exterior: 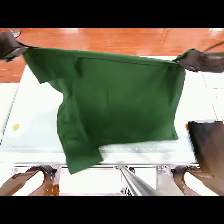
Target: Fold the shirts.
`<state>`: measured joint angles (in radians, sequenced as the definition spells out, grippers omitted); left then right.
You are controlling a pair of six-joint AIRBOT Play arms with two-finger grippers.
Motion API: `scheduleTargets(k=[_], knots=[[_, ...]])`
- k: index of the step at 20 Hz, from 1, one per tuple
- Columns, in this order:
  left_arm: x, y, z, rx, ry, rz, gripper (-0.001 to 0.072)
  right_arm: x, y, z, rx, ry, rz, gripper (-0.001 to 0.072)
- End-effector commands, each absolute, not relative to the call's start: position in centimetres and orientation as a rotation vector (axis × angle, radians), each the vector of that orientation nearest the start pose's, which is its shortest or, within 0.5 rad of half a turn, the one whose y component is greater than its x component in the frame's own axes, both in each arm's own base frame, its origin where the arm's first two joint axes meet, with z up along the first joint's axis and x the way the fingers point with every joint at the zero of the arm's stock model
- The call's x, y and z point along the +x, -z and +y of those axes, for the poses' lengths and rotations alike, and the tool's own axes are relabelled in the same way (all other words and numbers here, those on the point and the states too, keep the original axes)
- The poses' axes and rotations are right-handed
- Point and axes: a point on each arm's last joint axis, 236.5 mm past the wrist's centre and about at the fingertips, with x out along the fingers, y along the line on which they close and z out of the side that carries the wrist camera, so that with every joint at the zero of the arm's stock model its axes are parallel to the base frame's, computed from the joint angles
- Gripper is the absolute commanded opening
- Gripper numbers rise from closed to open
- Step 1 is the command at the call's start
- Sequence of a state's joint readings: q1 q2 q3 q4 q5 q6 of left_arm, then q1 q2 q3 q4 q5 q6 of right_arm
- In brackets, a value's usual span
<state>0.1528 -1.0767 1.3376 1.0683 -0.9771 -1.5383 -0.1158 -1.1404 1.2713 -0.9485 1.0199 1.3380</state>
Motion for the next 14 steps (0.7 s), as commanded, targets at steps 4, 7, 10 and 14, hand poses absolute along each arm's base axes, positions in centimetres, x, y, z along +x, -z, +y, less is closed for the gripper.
scheduleTargets(k=[4,7,10,14], knots=[[52.2,-12.2,-5.1,-0.605,0.138,0.664,0.0026,57.0,-7.6,7.9,0.716,-0.340,0.874,0.0030],[52.8,-8.4,-7.0,-0.623,0.144,0.742,0.0069,59.3,-4.9,9.1,0.862,-0.359,0.947,0.0415],[51.3,-6.4,-7.1,-0.611,0.158,0.855,0.0701,58.8,-3.7,7.2,0.861,-0.318,1.001,0.0636],[44.3,-3.4,-1.4,-0.540,0.119,1.168,0.0701,53.9,-5.7,2.4,0.714,-0.343,1.101,0.0621]])
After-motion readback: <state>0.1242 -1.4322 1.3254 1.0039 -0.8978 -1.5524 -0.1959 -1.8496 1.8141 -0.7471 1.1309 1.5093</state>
